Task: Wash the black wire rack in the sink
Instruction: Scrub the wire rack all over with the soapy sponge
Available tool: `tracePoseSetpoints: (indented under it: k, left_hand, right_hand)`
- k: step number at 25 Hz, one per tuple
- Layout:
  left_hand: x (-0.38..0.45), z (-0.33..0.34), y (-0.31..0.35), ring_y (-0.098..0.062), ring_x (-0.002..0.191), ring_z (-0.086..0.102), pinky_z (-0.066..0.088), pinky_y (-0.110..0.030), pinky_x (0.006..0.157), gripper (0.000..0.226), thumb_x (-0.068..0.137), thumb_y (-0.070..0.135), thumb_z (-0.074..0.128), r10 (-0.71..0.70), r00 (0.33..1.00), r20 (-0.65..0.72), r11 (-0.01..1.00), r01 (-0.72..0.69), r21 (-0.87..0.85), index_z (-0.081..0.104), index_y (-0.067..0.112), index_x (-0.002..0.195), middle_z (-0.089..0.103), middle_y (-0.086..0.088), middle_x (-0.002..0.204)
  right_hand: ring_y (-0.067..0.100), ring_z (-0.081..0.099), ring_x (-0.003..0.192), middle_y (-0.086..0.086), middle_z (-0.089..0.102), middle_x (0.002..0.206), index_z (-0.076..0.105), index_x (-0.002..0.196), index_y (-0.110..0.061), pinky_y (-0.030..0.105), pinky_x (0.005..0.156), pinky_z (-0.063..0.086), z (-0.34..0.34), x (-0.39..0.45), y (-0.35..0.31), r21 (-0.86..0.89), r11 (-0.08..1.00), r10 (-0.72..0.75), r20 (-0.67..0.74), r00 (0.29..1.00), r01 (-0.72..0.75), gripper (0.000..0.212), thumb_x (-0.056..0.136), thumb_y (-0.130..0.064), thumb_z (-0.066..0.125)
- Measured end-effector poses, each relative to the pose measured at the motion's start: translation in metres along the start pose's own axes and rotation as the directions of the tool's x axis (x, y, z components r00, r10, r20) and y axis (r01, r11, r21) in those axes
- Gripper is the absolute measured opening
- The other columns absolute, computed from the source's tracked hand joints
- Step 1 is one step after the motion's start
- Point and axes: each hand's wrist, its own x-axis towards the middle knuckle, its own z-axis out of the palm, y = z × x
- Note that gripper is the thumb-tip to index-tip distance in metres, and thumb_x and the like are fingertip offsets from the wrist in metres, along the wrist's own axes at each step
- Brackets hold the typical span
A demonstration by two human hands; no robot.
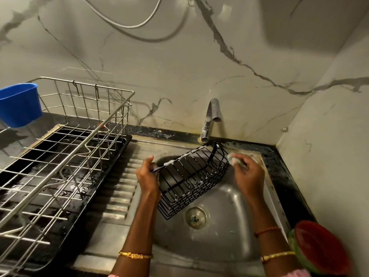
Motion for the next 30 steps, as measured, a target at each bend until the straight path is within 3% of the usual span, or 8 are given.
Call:
tracePoseSetpoints:
  k: [2,6,9,13,18,23,27,30]
  left_hand:
    - [-0.006,0.003,0.001,-0.009,0.042,0.043,0.03,-0.028,0.049,0.032,0.092,0.013,0.049,0.051,0.998,0.037,0.998,-0.052,0.021,0.055,0.014,0.061,0.049,0.013,0.04]
    - [-0.017,0.006,0.002,-0.016,0.054,0.041,0.028,-0.029,0.052,0.023,0.093,0.01,0.046,0.116,0.992,0.045,0.992,-0.118,0.035,0.064,0.005,0.08,0.055,0.017,0.043]
    - [-0.017,0.008,0.003,-0.007,0.046,0.047,0.034,-0.026,0.05,0.024,0.093,0.006,0.045,0.151,0.988,0.023,0.989,-0.151,-0.001,0.063,0.002,0.078,0.053,0.015,0.04]
    - [-0.005,0.0,-0.006,-0.006,0.035,0.038,0.028,-0.023,0.042,0.054,0.091,0.011,0.049,0.128,0.991,0.033,0.992,-0.127,-0.025,0.056,0.02,0.039,0.045,0.01,0.038]
    - [0.003,-0.003,-0.011,-0.008,0.035,0.032,0.02,-0.021,0.038,0.03,0.09,0.015,0.049,0.031,0.999,0.007,0.999,-0.031,-0.026,0.052,0.015,0.06,0.042,0.013,0.038]
    - [0.001,-0.004,-0.018,-0.008,0.043,0.037,0.026,-0.023,0.044,0.039,0.086,0.02,0.049,0.02,0.999,0.039,0.996,-0.017,-0.085,0.062,0.022,0.05,0.047,0.014,0.044]
    - [0.006,-0.005,-0.024,-0.006,0.036,0.034,0.025,-0.018,0.038,0.044,0.083,0.024,0.049,-0.003,0.999,0.047,0.983,0.012,-0.182,0.053,0.022,0.039,0.04,0.012,0.041]
    - [0.008,-0.004,-0.033,-0.011,0.041,0.029,0.02,-0.021,0.042,0.035,0.074,0.031,0.051,-0.032,0.999,0.017,0.987,0.034,-0.158,0.046,0.024,0.04,0.036,0.011,0.043]
  right_hand:
    - [0.012,0.061,0.092,0.003,0.063,0.107,0.064,0.107,-0.004,0.016,0.075,0.054,0.012,0.029,-0.017,0.023,1.0,-0.017,0.022,1.0,0.017,0.025,0.084,0.002,0.061]
    - [0.005,0.055,0.085,0.003,0.062,0.104,0.067,0.102,-0.004,0.003,0.067,0.045,0.042,0.054,-0.025,-0.087,0.995,-0.021,0.254,0.967,0.045,0.02,0.083,0.0,0.064]
    - [0.011,0.06,0.088,0.008,0.067,0.102,0.068,0.097,-0.002,0.005,0.071,0.044,0.048,0.04,-0.011,-0.1,0.994,-0.025,0.18,0.983,0.043,0.017,0.081,0.002,0.064]
    - [0.013,0.061,0.085,0.011,0.069,0.097,0.07,0.093,-0.001,0.006,0.076,0.049,0.032,0.016,0.009,-0.115,0.99,-0.067,0.097,0.993,0.078,0.018,0.078,0.008,0.065]
    - [0.012,0.063,0.084,0.007,0.07,0.094,0.071,0.092,-0.005,0.024,0.081,0.055,0.016,0.018,0.004,-0.107,0.993,-0.034,0.12,0.992,0.047,0.019,0.078,0.007,0.066]
    - [0.005,0.058,0.083,-0.003,0.067,0.097,0.071,0.096,-0.01,0.004,0.062,0.041,0.029,0.049,-0.03,-0.167,0.983,0.121,0.267,0.956,-0.078,0.016,0.084,-0.003,0.063]
    - [0.003,0.059,0.085,0.005,0.069,0.099,0.071,0.092,-0.005,-0.004,0.071,0.041,0.009,0.032,-0.026,-0.137,0.99,-0.01,0.207,0.978,0.039,0.015,0.08,0.003,0.066]
    - [0.009,0.063,0.09,0.005,0.069,0.099,0.07,0.092,-0.005,0.007,0.081,0.048,-0.005,0.018,-0.022,-0.097,0.989,-0.095,0.129,0.987,0.108,0.018,0.079,0.006,0.065]
